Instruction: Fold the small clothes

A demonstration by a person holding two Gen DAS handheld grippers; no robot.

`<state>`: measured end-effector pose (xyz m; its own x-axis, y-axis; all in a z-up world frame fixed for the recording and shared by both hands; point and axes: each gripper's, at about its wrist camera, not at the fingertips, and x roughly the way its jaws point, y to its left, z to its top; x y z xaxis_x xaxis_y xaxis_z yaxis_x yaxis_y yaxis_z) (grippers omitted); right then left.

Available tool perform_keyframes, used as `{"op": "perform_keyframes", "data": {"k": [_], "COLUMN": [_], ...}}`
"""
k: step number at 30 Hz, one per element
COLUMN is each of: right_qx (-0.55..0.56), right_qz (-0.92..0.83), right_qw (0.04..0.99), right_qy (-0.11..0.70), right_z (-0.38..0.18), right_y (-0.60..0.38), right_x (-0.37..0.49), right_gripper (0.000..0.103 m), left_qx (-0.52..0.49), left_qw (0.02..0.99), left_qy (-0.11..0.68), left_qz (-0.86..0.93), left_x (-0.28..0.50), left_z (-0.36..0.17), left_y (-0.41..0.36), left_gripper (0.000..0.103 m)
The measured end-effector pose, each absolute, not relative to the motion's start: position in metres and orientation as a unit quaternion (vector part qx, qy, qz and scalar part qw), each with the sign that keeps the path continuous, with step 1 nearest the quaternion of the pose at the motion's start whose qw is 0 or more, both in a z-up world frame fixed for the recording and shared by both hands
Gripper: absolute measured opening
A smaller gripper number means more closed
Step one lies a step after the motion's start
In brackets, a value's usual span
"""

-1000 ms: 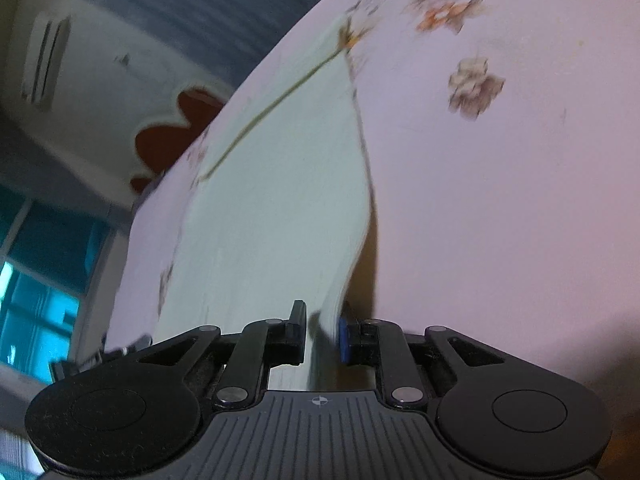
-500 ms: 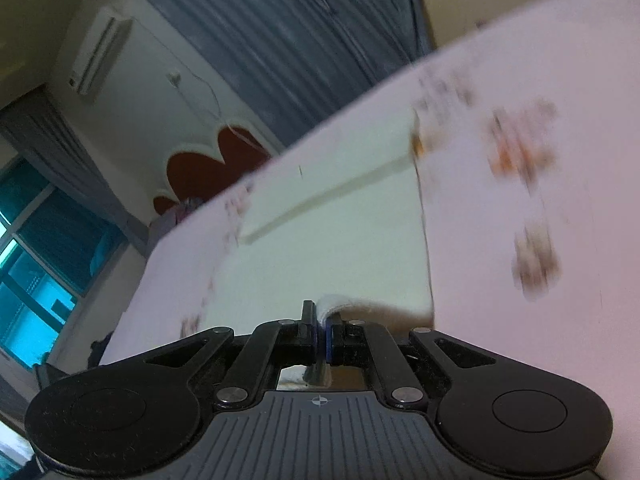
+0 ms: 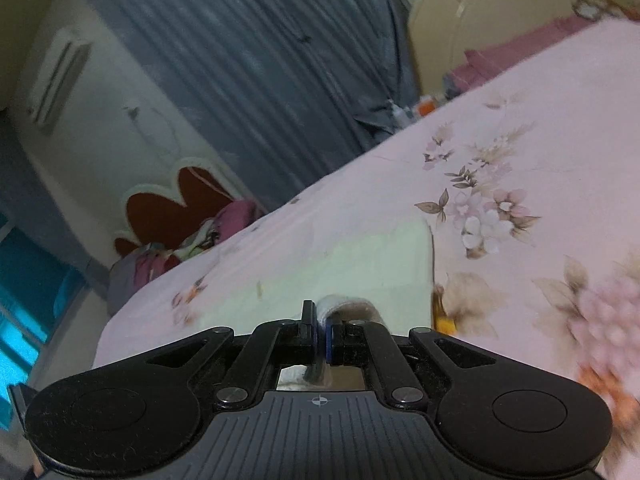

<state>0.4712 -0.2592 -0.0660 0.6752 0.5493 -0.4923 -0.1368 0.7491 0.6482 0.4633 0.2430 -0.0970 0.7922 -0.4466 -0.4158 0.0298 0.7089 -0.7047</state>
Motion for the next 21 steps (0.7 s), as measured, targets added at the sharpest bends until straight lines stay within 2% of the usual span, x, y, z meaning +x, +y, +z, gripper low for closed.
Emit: {"op": "perform_keyframes", "data": {"k": [9,10,11,12,13,14,15,16,19,20,21], "right_qx": [0.317,0.322,0.327,0.331,0.331,0.328,0.323,0.32,0.301,0.283,0.268], "right_qz": [0.164,0.164,0.165,0.161,0.15,0.136,0.122,0.127,0.138,0.141,0.144], "right_qw": [0.839,0.838,0.839,0.84,0.843,0.85,0.865,0.872,0.875,0.878,0.877], "right_qy": [0.41,0.409,0.403,0.399,0.397,0.389,0.365,0.348,0.354,0.36,0.371], "right_z": [-0.123,-0.127,-0.13,-0.13,-0.13,-0.129,-0.125,-0.121,-0.121,-0.121,-0.123], "right_y": [-0.251,-0.252,-0.254,-0.255,-0.256,-0.258,-0.261,-0.263,-0.264,-0.261,-0.258], "right_x": [0.561,0.568,0.572,0.575,0.578,0.579,0.575,0.573,0.575,0.577,0.58], "right_gripper": [0.003,0.003,0.003,0.003,0.012,0.051,0.074,0.085,0.082,0.069,0.062], "left_qx": [-0.347,-0.351,-0.358,-0.367,-0.375,-0.376,-0.372,-0.365,-0.317,-0.292,-0.267], "left_qw": [0.857,0.856,0.856,0.858,0.86,0.865,0.869,0.871,0.878,0.88,0.883], "left_qy": [0.352,0.35,0.342,0.328,0.314,0.3,0.294,0.296,0.327,0.343,0.356], "left_qz": [-0.144,-0.147,-0.148,-0.149,-0.147,-0.141,-0.142,-0.145,-0.147,-0.148,-0.147], "left_x": [0.552,0.558,0.56,0.563,0.562,0.562,0.563,0.565,0.571,0.575,0.58], "left_z": [-0.14,-0.142,-0.142,-0.143,-0.142,-0.14,-0.139,-0.139,-0.136,-0.137,-0.135], "left_y": [0.252,0.253,0.254,0.257,0.26,0.262,0.264,0.264,0.257,0.252,0.246], "left_gripper": [0.005,0.008,0.017,0.038,0.055,0.058,0.059,0.056,0.045,0.044,0.042]}}
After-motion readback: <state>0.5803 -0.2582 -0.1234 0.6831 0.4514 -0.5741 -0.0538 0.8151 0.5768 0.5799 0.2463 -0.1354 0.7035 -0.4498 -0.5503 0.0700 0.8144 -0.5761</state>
